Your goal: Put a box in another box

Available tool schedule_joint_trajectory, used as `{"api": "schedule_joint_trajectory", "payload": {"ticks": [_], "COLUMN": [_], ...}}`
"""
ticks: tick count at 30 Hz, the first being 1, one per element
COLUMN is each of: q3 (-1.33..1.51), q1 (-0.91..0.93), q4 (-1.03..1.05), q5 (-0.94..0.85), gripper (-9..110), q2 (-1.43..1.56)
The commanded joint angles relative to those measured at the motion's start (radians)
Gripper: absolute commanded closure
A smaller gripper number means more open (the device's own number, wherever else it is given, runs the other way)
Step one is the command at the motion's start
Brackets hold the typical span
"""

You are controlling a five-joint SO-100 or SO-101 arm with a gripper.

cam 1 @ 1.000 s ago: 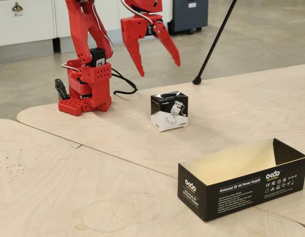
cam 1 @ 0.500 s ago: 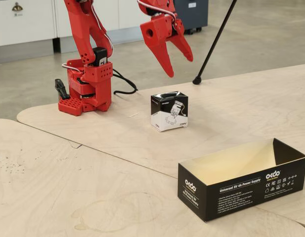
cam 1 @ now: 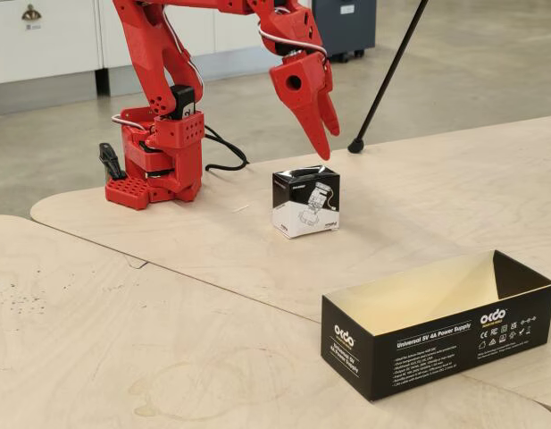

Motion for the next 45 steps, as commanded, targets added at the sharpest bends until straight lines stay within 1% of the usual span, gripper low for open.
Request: {"api": "schedule_joint_trajectory", "payload": {"ticks": [1, 6, 12, 17, 25, 45], "q3": [0.014, 0.074, 0.124, 0.184, 0.296, 0.420], "q1": [0.002, 0.025, 0.037, 0.040, 0.034, 0.028], "q4": [-0.072, -0.095, -0.058, -0.072, -0.192, -0.359], "q5": [-0.029, -0.057, -0.078, -0.103, -0.115, -0.103], "gripper": [54, 54, 54, 54, 54, 56], "q2": [0.052, 0.095, 0.173, 0.215, 0.236, 0.198]}}
